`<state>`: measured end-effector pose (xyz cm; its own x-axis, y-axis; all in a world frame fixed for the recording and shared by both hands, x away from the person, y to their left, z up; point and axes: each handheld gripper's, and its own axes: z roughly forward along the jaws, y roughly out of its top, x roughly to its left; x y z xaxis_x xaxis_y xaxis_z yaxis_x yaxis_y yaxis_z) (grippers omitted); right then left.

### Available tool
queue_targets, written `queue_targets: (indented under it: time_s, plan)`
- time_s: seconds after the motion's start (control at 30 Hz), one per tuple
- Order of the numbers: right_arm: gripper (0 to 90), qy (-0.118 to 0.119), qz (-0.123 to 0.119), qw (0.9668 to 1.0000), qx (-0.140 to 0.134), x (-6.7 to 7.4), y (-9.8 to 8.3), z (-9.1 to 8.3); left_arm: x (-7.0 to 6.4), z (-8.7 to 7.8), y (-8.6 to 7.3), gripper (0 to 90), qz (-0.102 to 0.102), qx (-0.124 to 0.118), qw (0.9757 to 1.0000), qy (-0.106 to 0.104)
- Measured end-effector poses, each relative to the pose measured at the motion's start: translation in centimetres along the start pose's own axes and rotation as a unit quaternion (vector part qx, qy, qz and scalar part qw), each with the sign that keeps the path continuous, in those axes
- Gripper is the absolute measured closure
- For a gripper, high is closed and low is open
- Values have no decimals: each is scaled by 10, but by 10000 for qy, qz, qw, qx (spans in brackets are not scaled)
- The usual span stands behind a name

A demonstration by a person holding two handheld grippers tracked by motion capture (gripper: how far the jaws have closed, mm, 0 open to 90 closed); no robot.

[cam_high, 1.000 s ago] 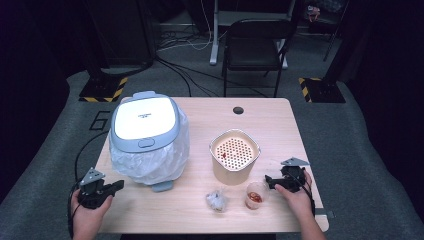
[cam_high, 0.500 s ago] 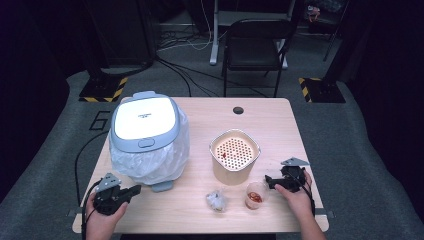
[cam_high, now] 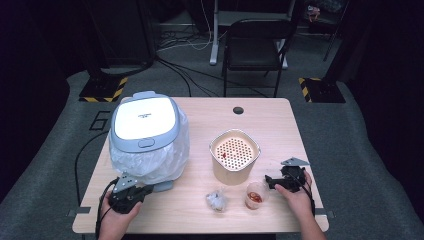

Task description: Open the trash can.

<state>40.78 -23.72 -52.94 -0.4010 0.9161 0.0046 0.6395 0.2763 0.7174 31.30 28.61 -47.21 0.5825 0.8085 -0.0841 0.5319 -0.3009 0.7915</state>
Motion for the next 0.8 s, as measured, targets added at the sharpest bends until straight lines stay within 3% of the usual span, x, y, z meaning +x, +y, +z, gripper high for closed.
queue_targets:
  time_s: [0.07,0.23,0.27,0.4,0.67,0.7,0.73,0.8]
  plan:
    - [0,0,0,10000,1,0,0,0,-1,1,1,900,-40,0,10000,-31]
    - [0,0,1,10000,1,0,0,0,-6,8,5,900,89,11,9999,53]
    - [0,-1,-4,10000,2,0,0,0,-5,10,6,900,243,25,9997,79]
    - [0,0,-3,10000,2,0,0,0,-6,17,8,900,406,76,9991,118]
    - [0,2,7,10000,-2,0,0,0,-9,32,5,900,565,198,9978,281]
    - [0,1,7,10000,-1,0,0,0,-9,33,5,900,573,190,9978,286]
    - [0,1,6,10000,-2,0,0,0,-11,37,4,900,363,193,9991,41]
    - [0,0,6,10000,0,0,0,0,-12,38,4,900,338,226,9992,51]
